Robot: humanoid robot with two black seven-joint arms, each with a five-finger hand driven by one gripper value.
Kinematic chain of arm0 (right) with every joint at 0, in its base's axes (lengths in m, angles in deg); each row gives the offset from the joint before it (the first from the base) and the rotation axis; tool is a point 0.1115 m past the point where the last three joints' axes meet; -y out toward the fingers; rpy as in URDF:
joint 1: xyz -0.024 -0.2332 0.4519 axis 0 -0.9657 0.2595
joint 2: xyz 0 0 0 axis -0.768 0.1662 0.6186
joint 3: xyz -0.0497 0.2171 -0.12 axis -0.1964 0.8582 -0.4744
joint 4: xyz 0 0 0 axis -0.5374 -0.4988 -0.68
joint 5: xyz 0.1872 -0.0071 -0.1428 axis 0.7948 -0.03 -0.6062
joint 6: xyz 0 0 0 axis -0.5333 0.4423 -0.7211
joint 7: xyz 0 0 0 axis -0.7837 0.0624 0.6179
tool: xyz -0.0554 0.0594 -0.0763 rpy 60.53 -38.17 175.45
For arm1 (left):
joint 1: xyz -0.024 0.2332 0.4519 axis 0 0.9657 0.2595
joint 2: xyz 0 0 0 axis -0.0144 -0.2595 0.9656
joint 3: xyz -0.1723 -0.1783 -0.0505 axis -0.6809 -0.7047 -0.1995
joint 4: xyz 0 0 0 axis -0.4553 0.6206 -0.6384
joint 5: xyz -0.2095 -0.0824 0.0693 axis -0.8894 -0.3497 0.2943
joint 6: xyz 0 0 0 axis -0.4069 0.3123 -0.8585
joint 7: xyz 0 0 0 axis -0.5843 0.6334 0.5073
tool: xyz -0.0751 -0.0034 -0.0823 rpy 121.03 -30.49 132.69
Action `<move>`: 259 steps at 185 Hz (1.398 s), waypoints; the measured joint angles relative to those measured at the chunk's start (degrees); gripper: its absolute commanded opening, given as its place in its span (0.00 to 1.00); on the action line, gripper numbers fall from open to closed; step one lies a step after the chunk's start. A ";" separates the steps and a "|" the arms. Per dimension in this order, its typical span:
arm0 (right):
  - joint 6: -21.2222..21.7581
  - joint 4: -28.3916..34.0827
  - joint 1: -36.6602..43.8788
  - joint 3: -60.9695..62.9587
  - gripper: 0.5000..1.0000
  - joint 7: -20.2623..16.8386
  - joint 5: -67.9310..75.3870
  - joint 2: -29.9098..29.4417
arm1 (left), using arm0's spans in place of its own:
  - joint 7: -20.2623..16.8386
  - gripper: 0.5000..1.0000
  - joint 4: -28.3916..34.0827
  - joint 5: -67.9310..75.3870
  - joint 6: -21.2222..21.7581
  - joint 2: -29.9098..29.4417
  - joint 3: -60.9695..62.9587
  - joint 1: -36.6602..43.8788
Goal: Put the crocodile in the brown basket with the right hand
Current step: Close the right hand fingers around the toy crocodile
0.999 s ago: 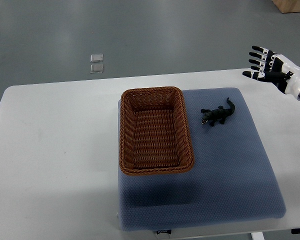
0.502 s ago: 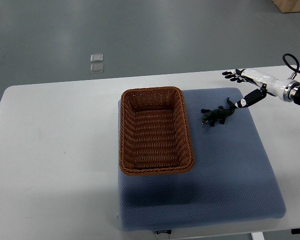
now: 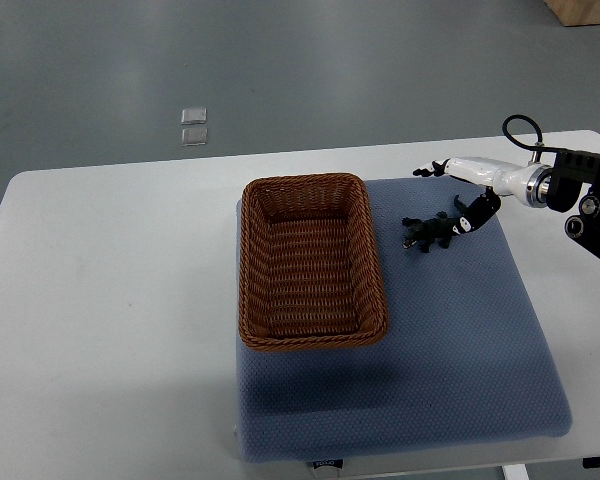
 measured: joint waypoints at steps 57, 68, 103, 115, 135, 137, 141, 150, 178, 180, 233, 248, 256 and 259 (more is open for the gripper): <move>-4.08 -1.42 1.86 -6.13 0.78 1.20 -4.04 -0.15 | -0.02 1.00 0.00 0.01 -0.01 0.00 0.01 0.00; -5.37 -2.06 2.46 -7.87 0.77 1.41 -4.21 -0.15 | -0.02 1.00 0.00 0.01 -0.01 0.00 0.01 0.00; -8.46 -2.91 3.53 -12.13 0.74 1.57 -4.29 -0.15 | -0.02 1.00 0.00 0.01 -0.01 0.00 0.01 0.00; -8.91 -3.02 3.57 -12.83 0.72 1.57 -4.34 -0.15 | -0.02 1.00 0.00 0.02 -0.01 0.00 0.01 0.00; -9.44 -3.21 3.69 -13.76 0.68 1.57 -5.11 -0.25 | -0.02 1.00 0.00 0.02 -0.01 0.00 0.01 0.00; -9.52 -3.23 3.72 -13.83 0.68 1.57 -5.20 -0.25 | -0.02 1.00 0.00 0.02 -0.01 0.00 0.01 0.00; -9.72 -3.28 3.78 -13.97 0.67 1.59 -5.42 -0.28 | -0.02 1.00 0.00 0.02 -0.01 0.00 0.01 0.00; -10.06 -3.41 3.83 -14.21 0.65 1.62 -5.74 -0.30 | -0.02 1.00 0.00 0.02 -0.01 0.00 0.01 0.00; -10.38 -3.75 3.85 -14.54 0.60 1.63 -6.04 -0.30 | -0.02 1.00 0.00 0.02 -0.01 0.00 0.01 0.00; -10.38 -3.76 3.85 -14.54 0.60 1.63 -6.05 -0.30 | -0.02 1.00 0.00 0.02 -0.01 0.00 0.01 0.00; -12.47 -4.15 3.84 -15.55 0.55 2.06 -6.13 -1.15 | 0.00 1.00 0.00 0.02 -0.01 0.00 0.01 0.00; -13.69 -4.27 3.79 -16.60 0.54 2.38 -6.10 -1.28 | 0.00 1.00 0.00 0.02 -0.01 0.00 0.01 0.00; -13.98 -4.30 3.76 -16.93 0.54 2.45 -6.07 -1.33 | 0.00 1.00 0.00 0.02 -0.01 0.00 0.01 0.00; -14.03 -4.30 3.74 -16.99 0.54 2.48 -6.06 -1.34 | 0.00 1.00 0.00 0.02 -0.01 0.00 0.01 0.00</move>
